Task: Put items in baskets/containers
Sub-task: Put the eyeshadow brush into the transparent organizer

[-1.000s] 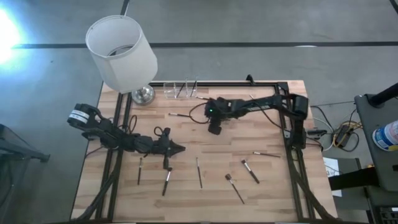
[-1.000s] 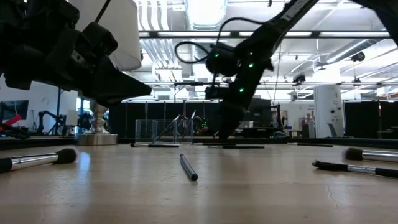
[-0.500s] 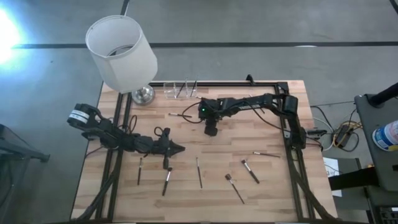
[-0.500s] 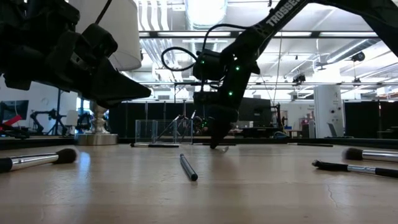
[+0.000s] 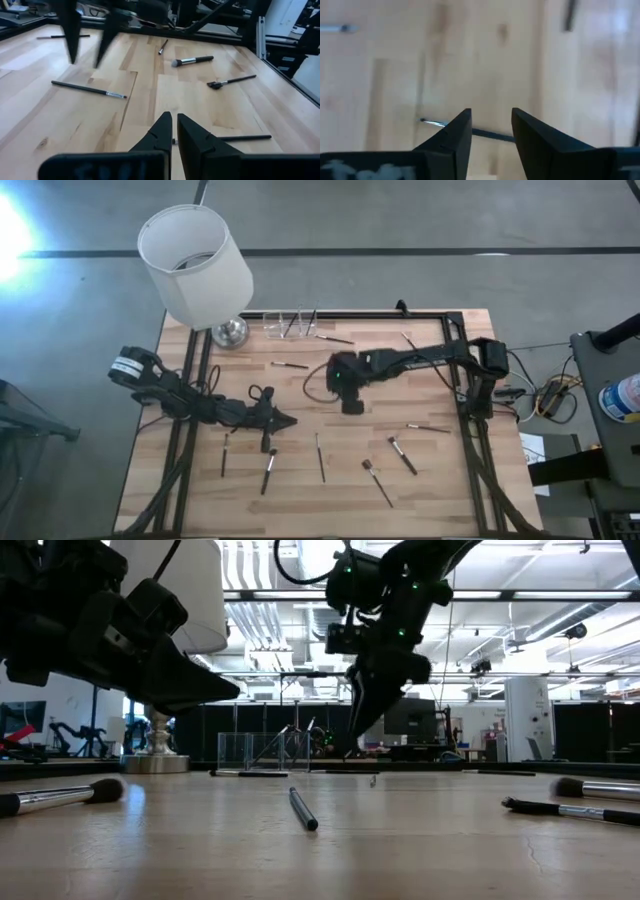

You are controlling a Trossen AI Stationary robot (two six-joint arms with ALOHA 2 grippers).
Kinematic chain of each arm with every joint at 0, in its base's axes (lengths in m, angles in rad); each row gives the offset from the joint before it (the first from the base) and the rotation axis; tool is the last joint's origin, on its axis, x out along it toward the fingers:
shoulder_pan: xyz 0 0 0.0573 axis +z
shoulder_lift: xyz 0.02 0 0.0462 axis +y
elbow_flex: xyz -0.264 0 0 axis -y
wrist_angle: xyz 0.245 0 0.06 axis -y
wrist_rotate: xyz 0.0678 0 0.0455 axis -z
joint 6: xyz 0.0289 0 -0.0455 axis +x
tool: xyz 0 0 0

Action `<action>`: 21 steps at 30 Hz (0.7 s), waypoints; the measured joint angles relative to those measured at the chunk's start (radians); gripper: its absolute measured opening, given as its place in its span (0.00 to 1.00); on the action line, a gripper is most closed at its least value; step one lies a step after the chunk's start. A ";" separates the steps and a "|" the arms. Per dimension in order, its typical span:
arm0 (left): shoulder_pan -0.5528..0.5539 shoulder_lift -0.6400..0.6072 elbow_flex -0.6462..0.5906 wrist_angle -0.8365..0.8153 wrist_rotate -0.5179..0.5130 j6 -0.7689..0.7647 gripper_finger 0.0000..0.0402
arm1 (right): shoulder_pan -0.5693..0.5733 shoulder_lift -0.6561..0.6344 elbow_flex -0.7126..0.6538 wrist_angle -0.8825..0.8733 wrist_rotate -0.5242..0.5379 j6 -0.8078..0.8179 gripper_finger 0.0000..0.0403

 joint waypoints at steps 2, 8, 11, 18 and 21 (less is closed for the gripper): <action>0.000 0.000 0.000 -0.002 0.001 0.001 0.05 | 0.034 0.015 -0.005 -0.009 0.001 -0.032 0.38; 0.000 0.000 -0.002 -0.004 0.001 0.003 0.05 | 0.074 0.013 -0.023 -0.039 0.042 -0.110 0.44; 0.000 0.000 -0.002 -0.010 0.001 0.011 0.05 | 0.074 0.014 -0.031 -0.035 0.056 -0.142 0.45; 0.000 0.000 0.000 -0.010 0.001 0.012 0.05 | 0.075 0.015 -0.039 0.005 0.051 -0.185 0.42; 0.000 0.000 0.002 -0.010 0.001 0.012 0.05 | 0.075 0.015 -0.044 0.004 0.044 -0.205 0.41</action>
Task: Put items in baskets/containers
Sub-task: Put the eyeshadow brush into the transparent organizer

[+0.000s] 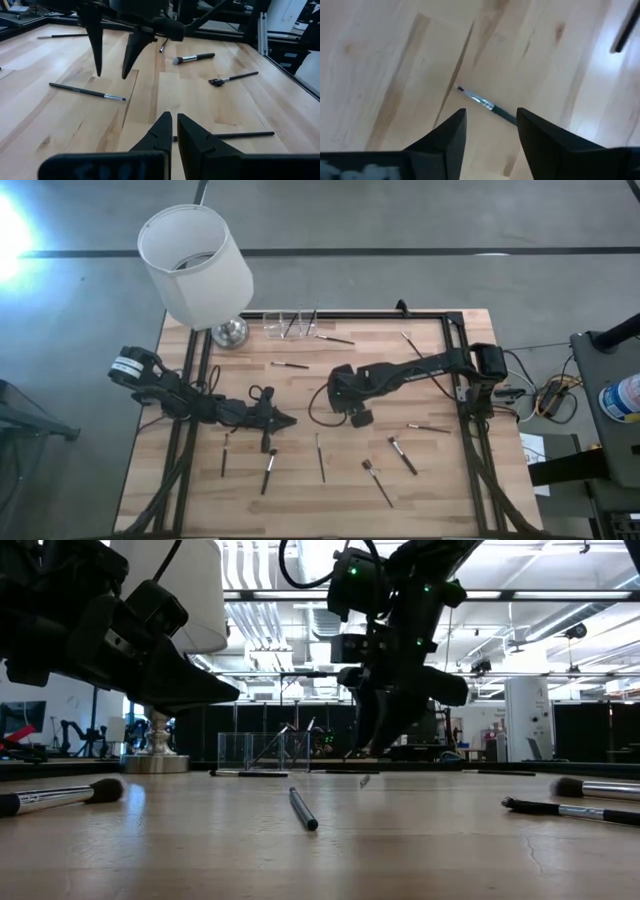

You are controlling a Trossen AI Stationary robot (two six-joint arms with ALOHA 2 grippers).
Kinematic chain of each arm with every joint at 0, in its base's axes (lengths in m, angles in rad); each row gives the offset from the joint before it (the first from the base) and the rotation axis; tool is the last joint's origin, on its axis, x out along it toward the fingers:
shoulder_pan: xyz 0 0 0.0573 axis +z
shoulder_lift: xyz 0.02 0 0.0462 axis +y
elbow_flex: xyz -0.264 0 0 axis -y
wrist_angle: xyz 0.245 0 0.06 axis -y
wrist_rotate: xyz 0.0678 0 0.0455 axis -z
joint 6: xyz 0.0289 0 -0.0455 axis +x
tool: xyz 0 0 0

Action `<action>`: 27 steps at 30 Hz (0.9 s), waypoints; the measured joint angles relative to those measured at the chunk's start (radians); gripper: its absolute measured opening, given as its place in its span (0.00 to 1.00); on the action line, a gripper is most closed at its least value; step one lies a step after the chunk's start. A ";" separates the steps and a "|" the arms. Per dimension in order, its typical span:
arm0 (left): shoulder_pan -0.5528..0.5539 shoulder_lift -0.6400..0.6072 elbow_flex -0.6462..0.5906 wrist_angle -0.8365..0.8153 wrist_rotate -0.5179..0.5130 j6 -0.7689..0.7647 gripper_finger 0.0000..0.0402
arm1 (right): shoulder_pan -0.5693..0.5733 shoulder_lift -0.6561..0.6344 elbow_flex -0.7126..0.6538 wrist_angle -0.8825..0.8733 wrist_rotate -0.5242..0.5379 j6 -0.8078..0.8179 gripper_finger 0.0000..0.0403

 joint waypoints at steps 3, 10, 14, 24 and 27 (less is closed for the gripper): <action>0.000 0.000 0.000 0.000 0.000 0.000 0.05 | -0.001 0.008 0.002 0.008 -0.003 -0.008 0.41; 0.000 0.000 0.000 -0.001 0.000 0.000 0.05 | -0.002 0.133 0.069 -0.038 0.000 -0.052 0.41; 0.000 0.000 -0.001 -0.004 0.000 0.000 0.05 | -0.002 0.179 0.133 -0.109 0.005 -0.068 0.41; 0.000 0.000 0.000 -0.004 0.000 0.000 0.05 | -0.014 0.196 0.173 -0.136 -0.030 -0.097 0.30; 0.000 0.000 0.001 -0.004 0.000 0.000 0.05 | -0.020 0.213 0.175 -0.138 -0.038 -0.099 0.24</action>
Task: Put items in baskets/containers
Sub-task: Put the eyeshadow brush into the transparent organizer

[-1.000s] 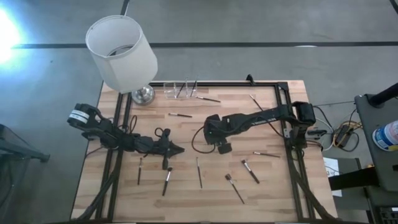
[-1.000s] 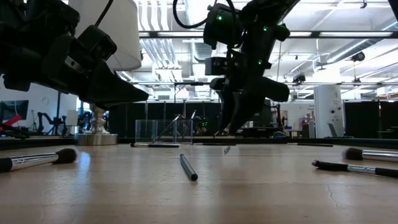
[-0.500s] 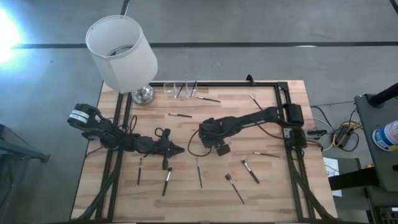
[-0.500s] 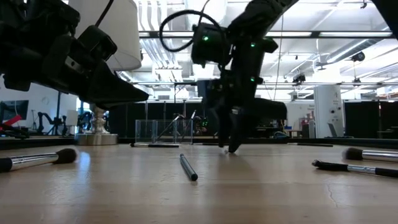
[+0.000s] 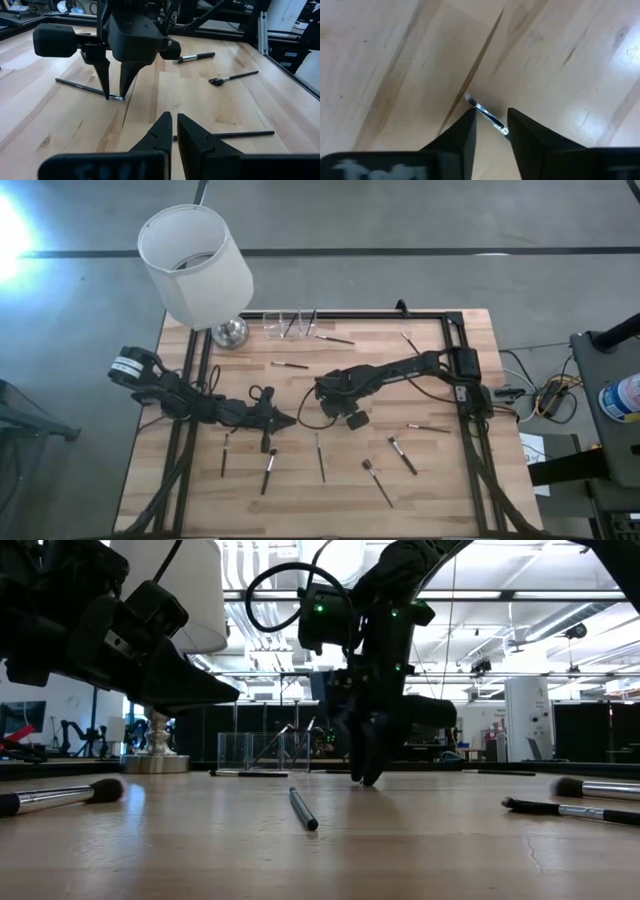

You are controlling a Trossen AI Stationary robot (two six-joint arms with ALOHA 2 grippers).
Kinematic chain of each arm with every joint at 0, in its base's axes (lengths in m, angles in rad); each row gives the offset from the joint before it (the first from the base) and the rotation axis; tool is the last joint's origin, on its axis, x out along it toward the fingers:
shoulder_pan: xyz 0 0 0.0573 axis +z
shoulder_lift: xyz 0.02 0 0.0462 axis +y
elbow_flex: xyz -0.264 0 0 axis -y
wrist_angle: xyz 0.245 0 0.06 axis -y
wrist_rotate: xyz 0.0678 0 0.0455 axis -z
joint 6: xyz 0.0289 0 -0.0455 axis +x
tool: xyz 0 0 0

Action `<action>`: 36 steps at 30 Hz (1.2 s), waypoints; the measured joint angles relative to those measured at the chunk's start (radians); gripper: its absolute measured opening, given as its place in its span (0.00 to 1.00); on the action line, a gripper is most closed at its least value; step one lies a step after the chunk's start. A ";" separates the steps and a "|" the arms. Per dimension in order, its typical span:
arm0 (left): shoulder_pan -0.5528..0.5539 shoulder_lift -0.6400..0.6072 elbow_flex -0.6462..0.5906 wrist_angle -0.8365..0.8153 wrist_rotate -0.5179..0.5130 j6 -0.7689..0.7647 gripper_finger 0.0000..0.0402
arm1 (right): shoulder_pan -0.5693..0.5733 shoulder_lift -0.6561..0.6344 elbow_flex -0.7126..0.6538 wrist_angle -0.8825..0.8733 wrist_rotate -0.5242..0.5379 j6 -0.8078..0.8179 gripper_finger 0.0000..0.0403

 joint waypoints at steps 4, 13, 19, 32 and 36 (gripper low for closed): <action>0.000 0.000 -0.001 0.000 0.000 0.000 0.05 | -0.005 0.013 0.000 0.002 -0.023 -0.004 0.18; 0.000 0.000 0.000 0.000 0.002 -0.005 0.05 | -0.005 0.016 -0.003 0.027 -0.020 0.017 0.08; 0.002 0.000 0.000 0.000 0.001 -0.057 0.05 | -0.019 0.017 -0.003 0.078 -0.020 0.103 0.05; 0.018 0.000 -0.142 0.227 -0.131 -0.096 0.00 | -0.025 0.018 -0.035 0.253 -0.055 0.240 0.04; 0.018 -0.001 -0.150 0.272 -0.122 -0.114 0.00 | -0.023 0.018 -0.048 0.341 -0.056 0.283 0.04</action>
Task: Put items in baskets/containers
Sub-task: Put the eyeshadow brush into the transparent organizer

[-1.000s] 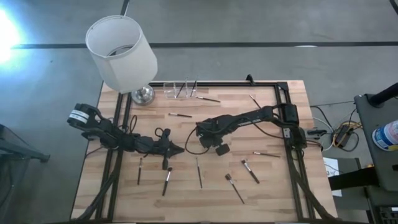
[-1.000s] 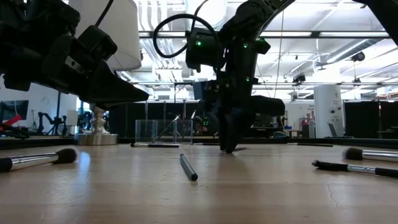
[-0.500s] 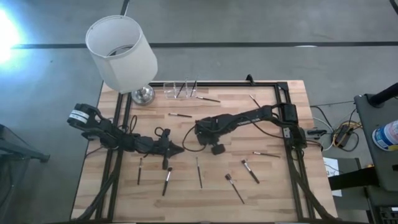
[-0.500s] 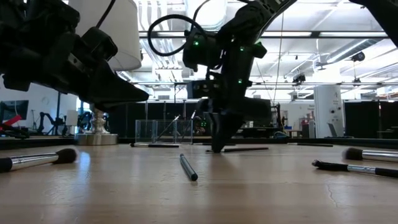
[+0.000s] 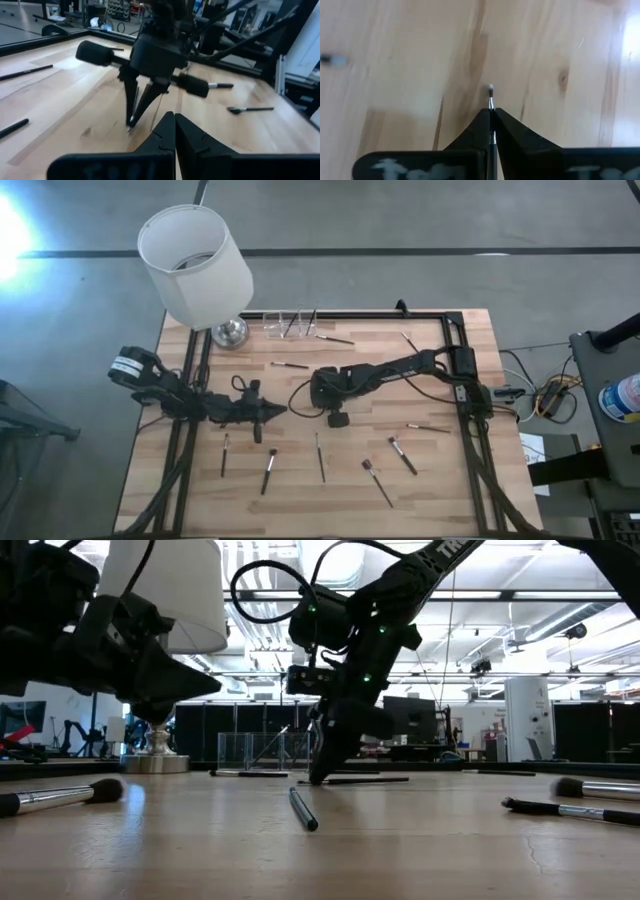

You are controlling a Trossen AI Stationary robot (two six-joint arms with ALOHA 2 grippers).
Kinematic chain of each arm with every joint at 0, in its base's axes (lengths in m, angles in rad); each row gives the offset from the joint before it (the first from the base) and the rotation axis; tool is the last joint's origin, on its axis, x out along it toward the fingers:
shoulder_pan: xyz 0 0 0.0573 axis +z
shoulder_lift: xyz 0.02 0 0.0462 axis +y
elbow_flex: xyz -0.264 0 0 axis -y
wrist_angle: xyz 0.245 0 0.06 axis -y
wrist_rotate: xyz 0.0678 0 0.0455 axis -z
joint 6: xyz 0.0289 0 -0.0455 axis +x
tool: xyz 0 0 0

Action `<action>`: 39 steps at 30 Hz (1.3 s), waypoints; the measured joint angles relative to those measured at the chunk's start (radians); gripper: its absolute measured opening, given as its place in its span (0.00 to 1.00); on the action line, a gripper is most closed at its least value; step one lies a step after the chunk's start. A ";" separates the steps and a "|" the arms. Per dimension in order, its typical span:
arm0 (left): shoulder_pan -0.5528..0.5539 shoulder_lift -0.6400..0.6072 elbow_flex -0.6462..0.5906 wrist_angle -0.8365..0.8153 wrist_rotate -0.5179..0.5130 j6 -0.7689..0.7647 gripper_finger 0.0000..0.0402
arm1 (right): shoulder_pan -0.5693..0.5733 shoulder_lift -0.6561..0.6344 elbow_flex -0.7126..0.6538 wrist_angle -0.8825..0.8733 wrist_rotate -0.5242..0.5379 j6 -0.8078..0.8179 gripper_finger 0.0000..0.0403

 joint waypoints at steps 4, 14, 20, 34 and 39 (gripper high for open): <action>0.000 0.000 0.011 -0.004 -0.002 0.001 0.00 | 0.007 -0.004 -0.012 0.086 -0.009 0.040 0.04; 0.000 -0.002 0.011 -0.007 0.001 0.017 0.09 | 0.014 -0.013 -0.046 0.214 -0.039 0.140 0.02; 0.000 -0.006 -0.009 -0.010 0.009 0.034 0.09 | 0.019 -0.013 -0.059 0.282 -0.035 0.165 0.02; 0.000 -0.063 -0.033 -0.043 0.009 0.029 0.09 | 0.016 -0.013 0.047 0.068 -0.050 0.286 0.19; 0.000 -0.063 -0.032 -0.052 0.009 0.033 0.09 | 0.015 0.016 0.102 0.014 -0.052 0.298 0.28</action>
